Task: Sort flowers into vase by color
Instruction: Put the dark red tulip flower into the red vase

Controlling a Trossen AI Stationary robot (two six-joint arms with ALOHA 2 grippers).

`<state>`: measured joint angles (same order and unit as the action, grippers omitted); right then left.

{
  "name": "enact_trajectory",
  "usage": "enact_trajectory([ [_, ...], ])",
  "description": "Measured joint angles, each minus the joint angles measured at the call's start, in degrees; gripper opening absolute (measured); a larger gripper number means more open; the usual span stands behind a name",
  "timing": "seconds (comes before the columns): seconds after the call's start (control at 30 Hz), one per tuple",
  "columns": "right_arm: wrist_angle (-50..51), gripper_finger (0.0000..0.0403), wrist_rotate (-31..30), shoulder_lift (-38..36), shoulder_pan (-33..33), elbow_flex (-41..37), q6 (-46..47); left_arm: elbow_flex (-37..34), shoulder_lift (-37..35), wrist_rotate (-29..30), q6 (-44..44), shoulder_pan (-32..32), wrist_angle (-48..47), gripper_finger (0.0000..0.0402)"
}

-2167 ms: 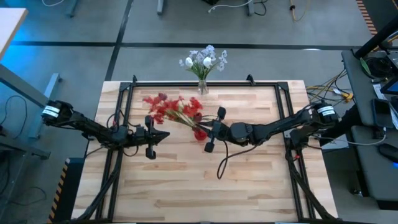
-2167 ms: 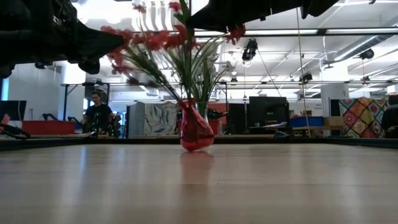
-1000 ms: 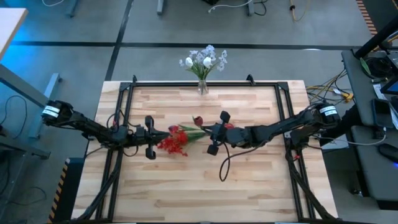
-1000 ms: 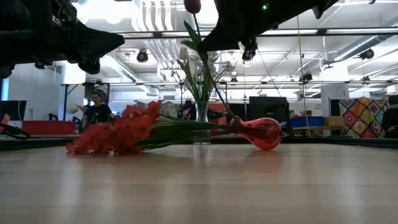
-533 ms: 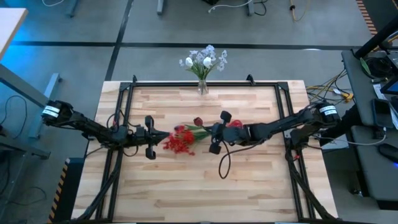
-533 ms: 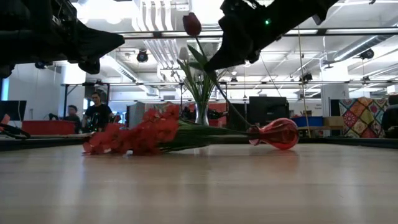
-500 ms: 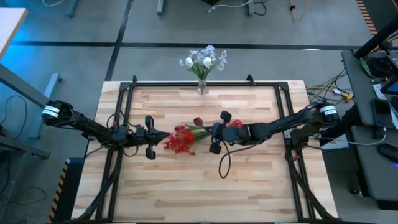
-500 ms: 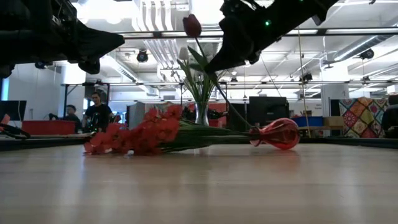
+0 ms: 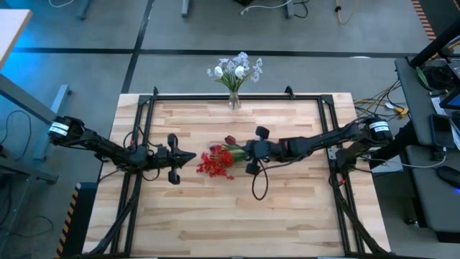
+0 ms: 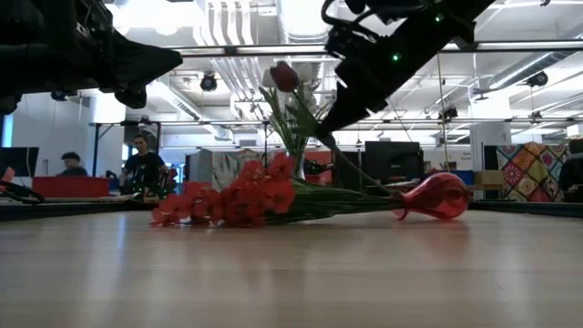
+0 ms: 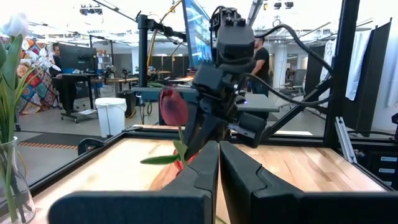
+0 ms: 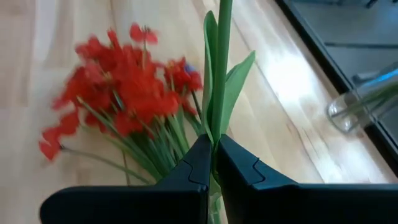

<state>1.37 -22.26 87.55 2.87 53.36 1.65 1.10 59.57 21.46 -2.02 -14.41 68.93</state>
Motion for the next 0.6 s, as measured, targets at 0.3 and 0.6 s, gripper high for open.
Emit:
enact_trajectory([
  [0.3, 8.4, 0.0013, 0.2, 0.0, -0.4, 0.0, 0.7, 0.0, 0.0, 0.0, 0.0, 0.0, -0.2, 0.0000],
  [0.6, 14.3, 0.0041, 1.9, 0.0, -0.8, 0.0, 3.3, 0.0, 0.0, 0.0, 0.0, 0.0, -0.4, 0.0000],
])
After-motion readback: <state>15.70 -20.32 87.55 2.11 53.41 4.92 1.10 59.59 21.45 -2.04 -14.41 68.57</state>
